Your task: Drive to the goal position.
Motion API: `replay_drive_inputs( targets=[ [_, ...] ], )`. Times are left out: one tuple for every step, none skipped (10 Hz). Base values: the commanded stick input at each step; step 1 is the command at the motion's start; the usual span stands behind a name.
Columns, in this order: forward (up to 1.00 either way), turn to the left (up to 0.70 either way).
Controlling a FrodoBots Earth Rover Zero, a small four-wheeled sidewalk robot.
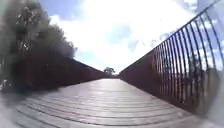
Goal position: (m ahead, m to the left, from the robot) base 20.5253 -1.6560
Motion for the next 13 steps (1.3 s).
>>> replay_drive_inputs(
  targets=[
    [0.85,0.00],
    [0.85,0.00],
    [0.85,0.00],
    [0.85,0.00],
    [0.85,0.00],
    [0.85,0.00],
    [0.85,0.00],
    [0.85,0.00],
    [0.85,0.00],
    [0.85,0.00],
    [0.85,0.00],
    [0.85,0.00],
    [0.85,0.00]
  ],
)
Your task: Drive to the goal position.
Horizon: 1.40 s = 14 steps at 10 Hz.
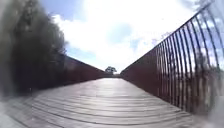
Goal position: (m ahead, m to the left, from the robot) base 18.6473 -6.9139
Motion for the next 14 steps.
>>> replay_drive_inputs(
  targets=[
    [0.85,0.00],
    [0.85,0.00],
    [0.85,0.00],
    [0.85,0.00],
    [0.85,0.00],
    [0.85,0.00],
    [0.85,0.00],
    [0.85,0.00],
    [0.85,0.00],
    [0.85,0.00],
    [0.85,0.00],
    [0.85,0.00],
    [0.85,0.00],
    [0.85,0.00]
  ],
)
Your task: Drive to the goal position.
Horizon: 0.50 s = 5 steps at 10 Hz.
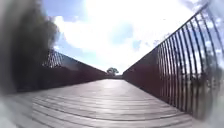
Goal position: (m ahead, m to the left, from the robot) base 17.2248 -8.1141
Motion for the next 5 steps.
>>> replay_drive_inputs(
  targets=[
    [0.85,0.00],
    [0.85,0.00],
    [0.85,0.00],
    [0.85,0.00],
    [0.85,0.00]
  ],
)
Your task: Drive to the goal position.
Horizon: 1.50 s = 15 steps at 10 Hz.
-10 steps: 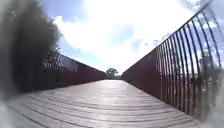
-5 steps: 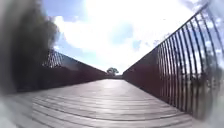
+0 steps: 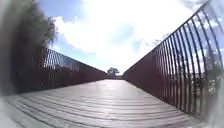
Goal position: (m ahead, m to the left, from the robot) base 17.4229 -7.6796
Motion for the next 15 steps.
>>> replay_drive_inputs(
  targets=[
    [0.85,0.00],
    [0.85,0.00],
    [0.85,0.00],
    [0.85,0.00],
    [0.85,0.00],
    [0.85,0.00],
    [0.85,0.00],
    [0.85,0.00],
    [0.85,0.00],
    [0.85,0.00],
    [0.85,0.00],
    [0.85,0.00],
    [0.85,0.00],
    [0.85,-0.01],
    [0.85,-0.14]
  ],
)
